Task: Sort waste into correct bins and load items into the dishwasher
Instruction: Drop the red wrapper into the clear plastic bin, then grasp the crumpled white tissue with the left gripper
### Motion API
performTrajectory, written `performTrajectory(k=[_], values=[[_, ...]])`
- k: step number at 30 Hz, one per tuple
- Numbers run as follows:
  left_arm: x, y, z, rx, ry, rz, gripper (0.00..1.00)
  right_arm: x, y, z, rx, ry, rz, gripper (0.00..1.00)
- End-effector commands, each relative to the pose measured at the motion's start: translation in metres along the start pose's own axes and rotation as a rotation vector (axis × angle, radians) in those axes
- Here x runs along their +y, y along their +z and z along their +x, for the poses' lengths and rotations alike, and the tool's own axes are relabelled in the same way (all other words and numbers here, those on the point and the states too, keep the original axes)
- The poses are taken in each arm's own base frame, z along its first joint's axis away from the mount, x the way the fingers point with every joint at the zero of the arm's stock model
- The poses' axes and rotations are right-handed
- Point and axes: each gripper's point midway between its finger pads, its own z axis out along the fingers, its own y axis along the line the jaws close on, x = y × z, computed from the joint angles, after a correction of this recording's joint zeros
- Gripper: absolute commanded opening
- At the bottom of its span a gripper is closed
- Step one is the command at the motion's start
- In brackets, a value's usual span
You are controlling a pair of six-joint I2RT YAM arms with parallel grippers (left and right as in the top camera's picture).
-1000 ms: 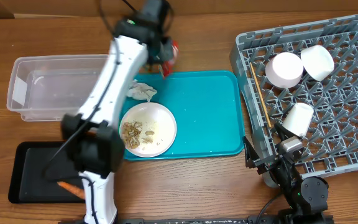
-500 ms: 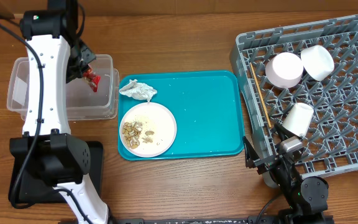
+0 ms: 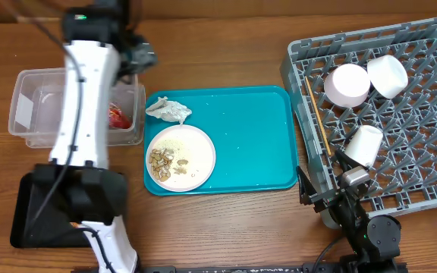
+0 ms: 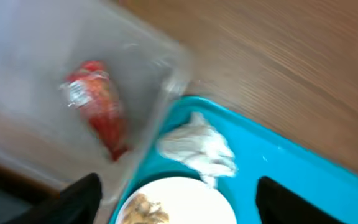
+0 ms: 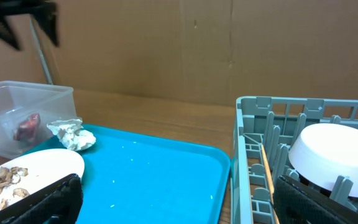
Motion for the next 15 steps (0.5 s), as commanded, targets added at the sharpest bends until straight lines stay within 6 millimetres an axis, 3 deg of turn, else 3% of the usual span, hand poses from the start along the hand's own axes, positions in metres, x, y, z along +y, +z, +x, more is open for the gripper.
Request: performTrajectory(k=[1,5,8,11,15], values=[[-0.033,0.027,0.032,-0.032,0.322,-0.141,0.72,0.001,0.000,0.001,-0.008,-0.003,-0.008,1.00],[-0.039,0.069,0.061,0.003,0.379,-0.256,0.73,0.001,0.000,0.001,-0.007,-0.003,-0.008,1.00],[-0.031,0.098,0.078,0.070,0.313,-0.321,0.72,0.001,0.000,0.001,-0.007,-0.003,-0.007,1.00],[-0.019,0.116,0.086,0.117,0.227,-0.366,0.72,0.001,0.000,0.001,-0.007,-0.003,-0.008,1.00],[-0.021,0.137,0.104,0.224,0.206,-0.332,0.67,0.001,0.000,0.001,-0.007,-0.003,-0.008,1.00]])
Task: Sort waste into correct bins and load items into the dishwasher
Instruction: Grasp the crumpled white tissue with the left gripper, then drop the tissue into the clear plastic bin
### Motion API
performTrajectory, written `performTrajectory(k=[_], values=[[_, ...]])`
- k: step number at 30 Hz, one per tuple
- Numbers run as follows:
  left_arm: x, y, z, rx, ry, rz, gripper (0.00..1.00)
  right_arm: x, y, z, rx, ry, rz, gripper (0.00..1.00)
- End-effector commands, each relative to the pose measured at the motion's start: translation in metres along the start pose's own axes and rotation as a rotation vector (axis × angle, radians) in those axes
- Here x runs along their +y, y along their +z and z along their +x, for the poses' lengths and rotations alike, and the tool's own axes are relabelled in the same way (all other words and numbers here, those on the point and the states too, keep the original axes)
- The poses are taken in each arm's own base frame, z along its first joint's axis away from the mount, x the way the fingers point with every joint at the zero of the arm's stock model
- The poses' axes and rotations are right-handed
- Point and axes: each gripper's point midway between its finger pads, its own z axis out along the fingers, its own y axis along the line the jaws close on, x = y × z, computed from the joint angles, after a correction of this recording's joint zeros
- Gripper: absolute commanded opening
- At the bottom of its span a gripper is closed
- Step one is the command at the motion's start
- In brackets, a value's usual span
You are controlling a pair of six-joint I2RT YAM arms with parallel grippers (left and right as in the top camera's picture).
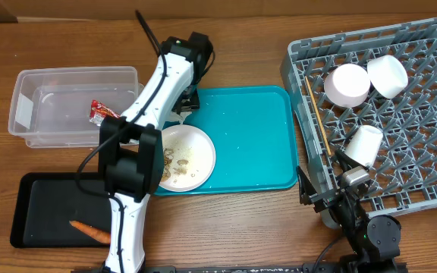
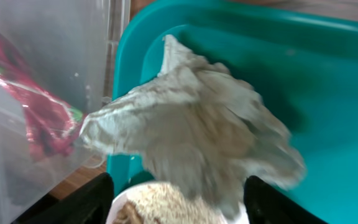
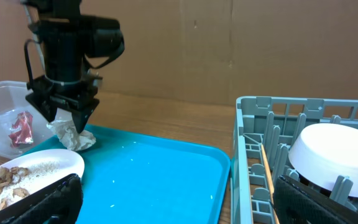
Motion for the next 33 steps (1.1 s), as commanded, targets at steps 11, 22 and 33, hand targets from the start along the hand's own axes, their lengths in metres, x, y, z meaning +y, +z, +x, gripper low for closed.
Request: performTrajectory(k=[11,22,33], values=[[-0.004,0.021,0.002,0.095,-0.053,0.019,0.04,0.001,0.000,0.001,-0.007,-0.003,-0.008,1.00],[0.067,-0.133,-0.069,-0.193,-0.262,0.323,0.04,0.001,0.000,0.001,-0.007,-0.003,-0.008,1.00],[0.147,-0.082,-0.068,-0.082,-0.326,0.120,0.42,0.001,0.000,0.001,-0.007,-0.003,-0.008,1.00]])
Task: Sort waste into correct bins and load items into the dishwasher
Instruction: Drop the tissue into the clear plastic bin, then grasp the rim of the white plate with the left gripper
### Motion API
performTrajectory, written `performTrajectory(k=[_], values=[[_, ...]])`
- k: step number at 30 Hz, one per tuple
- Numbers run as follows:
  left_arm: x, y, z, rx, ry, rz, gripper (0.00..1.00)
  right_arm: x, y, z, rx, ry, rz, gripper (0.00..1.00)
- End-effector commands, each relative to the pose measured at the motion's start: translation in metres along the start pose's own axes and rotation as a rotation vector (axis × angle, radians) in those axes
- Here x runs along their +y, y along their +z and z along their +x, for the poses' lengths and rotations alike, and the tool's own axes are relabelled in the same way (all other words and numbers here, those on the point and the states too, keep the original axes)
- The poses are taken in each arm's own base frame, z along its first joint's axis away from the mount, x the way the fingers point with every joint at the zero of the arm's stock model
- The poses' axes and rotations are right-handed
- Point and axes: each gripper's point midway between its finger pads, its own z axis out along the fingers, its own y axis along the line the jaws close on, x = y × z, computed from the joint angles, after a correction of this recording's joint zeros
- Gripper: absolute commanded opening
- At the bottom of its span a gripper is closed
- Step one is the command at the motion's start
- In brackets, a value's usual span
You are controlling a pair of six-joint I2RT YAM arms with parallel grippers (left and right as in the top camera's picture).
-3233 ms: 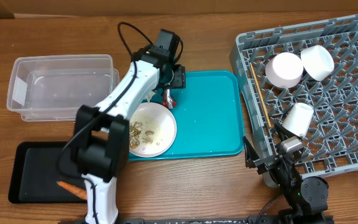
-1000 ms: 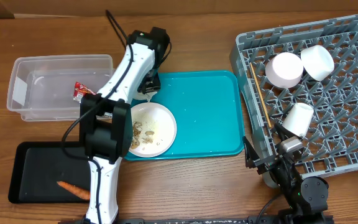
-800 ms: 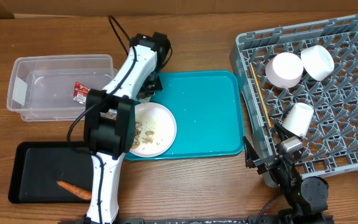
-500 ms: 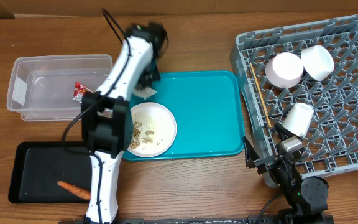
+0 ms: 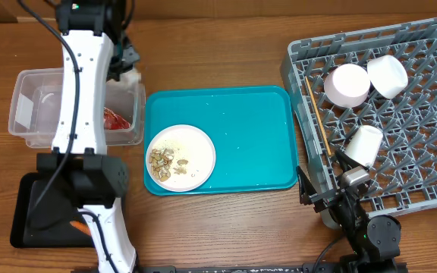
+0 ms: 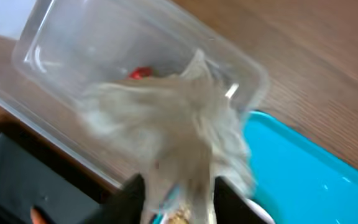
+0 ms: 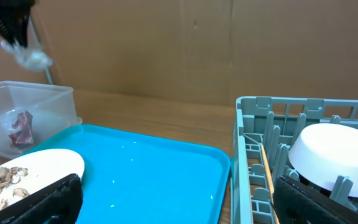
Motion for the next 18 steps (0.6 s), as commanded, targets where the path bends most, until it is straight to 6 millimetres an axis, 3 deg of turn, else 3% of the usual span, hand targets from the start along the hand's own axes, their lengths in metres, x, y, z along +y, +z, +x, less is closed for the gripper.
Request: performTrajectory(k=[1,6,9,12,15,18], values=[[0.017,0.015,-0.007,0.038,0.052,-0.022,0.43,0.001,0.000,0.001,-0.008,-0.003,-0.007,1.00],[0.020,-0.028,-0.002,0.035,0.044,0.086,0.65,0.001,0.000,0.001,-0.008,-0.003,-0.007,1.00],[-0.006,-0.056,0.016,0.021,0.148,0.188,0.71,0.001,0.000,0.001,-0.007,-0.003,-0.007,1.00],[-0.039,-0.069,0.041,0.004,0.289,0.211,0.73,0.001,0.000,0.001,-0.008,-0.003,-0.007,1.00],[-0.070,-0.064,0.077,0.032,0.422,0.183,0.70,0.001,0.000,0.001,-0.007,-0.003,-0.007,1.00],[-0.094,-0.045,0.127,0.123,0.527,0.135,0.53,0.001,0.000,0.001,-0.008,-0.003,-0.007,1.00]])
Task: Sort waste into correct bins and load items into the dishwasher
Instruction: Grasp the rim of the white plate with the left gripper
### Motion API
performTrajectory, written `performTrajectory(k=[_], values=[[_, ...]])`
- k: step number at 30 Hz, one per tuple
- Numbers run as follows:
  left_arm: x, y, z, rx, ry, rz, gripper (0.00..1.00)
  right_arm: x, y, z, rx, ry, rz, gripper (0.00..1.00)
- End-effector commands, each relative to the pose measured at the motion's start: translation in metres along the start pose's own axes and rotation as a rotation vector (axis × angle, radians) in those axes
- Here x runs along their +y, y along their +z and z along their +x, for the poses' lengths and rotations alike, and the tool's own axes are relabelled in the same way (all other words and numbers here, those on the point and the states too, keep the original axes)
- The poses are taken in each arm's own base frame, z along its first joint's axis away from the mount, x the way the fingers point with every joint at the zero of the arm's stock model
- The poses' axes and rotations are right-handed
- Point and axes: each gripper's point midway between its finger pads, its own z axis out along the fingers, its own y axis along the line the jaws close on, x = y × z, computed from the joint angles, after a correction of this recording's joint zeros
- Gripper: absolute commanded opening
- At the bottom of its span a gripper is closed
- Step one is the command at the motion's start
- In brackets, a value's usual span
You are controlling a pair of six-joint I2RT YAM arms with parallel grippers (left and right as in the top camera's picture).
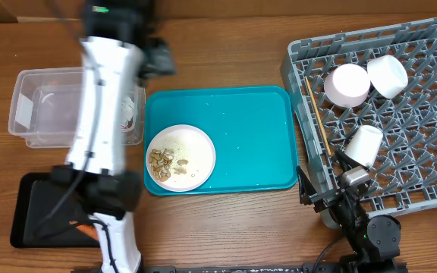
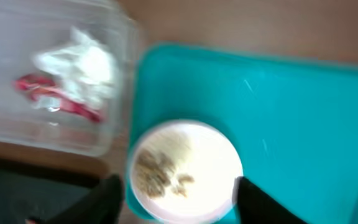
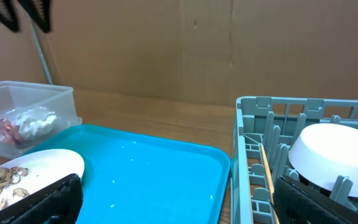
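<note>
A crumpled white napkin point(image 2: 79, 59) lies in the clear plastic bin point(image 1: 29, 83), on top of a red wrapper point(image 2: 51, 102). My left gripper point(image 2: 179, 202) hangs open and empty high over the back left of the teal tray point(image 1: 249, 121), blurred in the overhead view. Below it, on the tray, sits a white plate point(image 1: 180, 157) with food scraps. My right gripper point(image 3: 179, 199) rests open and empty low at the front left corner of the grey dish rack point(image 1: 423, 174).
The rack holds two white bowls point(image 1: 347, 83), a white cup point(image 1: 364, 144) and a chopstick point(image 1: 317, 117) along its left side. A black tray point(image 1: 36, 220) with a carrot piece lies at the front left, in front of the bin.
The napkin hung in my shut left gripper above the clear bin; now it lies in the bin on the red wrapper. The left gripper is open and has moved right, over the tray.
First the napkin lay at the tray's back left corner with my left gripper open above. Then the gripper was down at the napkin, then shut on it above the clear bin. Now the napkin is in the bin. The right arm stayed still.
</note>
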Motion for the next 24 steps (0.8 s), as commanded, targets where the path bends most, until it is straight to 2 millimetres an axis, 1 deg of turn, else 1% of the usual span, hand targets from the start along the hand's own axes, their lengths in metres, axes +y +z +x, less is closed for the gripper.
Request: performTrajectory(k=[1,4,8,10,12,15,19,21,24], values=[[-0.043,0.034,0.048,0.143,0.137,-0.040,0.51,0.001,0.000,0.001,-0.007,-0.003,-0.007,1.00],[-0.069,0.068,0.088,0.234,0.204,-0.091,0.51,0.001,0.000,0.001,-0.008,-0.003,-0.007,1.00],[-0.094,0.105,0.133,0.291,0.265,-0.138,0.51,0.001,0.000,0.001,-0.007,-0.003,-0.007,1.00],[-0.103,0.119,0.148,0.295,0.302,-0.146,0.54,0.001,0.000,0.001,-0.007,-0.003,-0.007,1.00],[-0.108,0.130,0.160,0.297,0.316,-0.151,0.56,0.001,0.000,0.001,-0.007,-0.003,-0.007,1.00],[-0.105,0.145,0.170,0.301,0.293,-0.175,0.54,0.001,0.000,0.001,-0.008,-0.003,-0.007,1.00],[-0.086,0.163,0.168,0.277,0.234,-0.245,0.51,0.001,0.000,0.001,-0.007,-0.003,-0.007,1.00],[-0.082,0.174,0.169,0.279,0.220,-0.241,0.50,0.001,0.000,0.001,-0.008,-0.003,-0.007,1.00],[-0.088,0.189,0.179,0.315,0.267,-0.167,0.47,0.001,0.000,0.001,-0.008,-0.003,-0.007,1.00]])
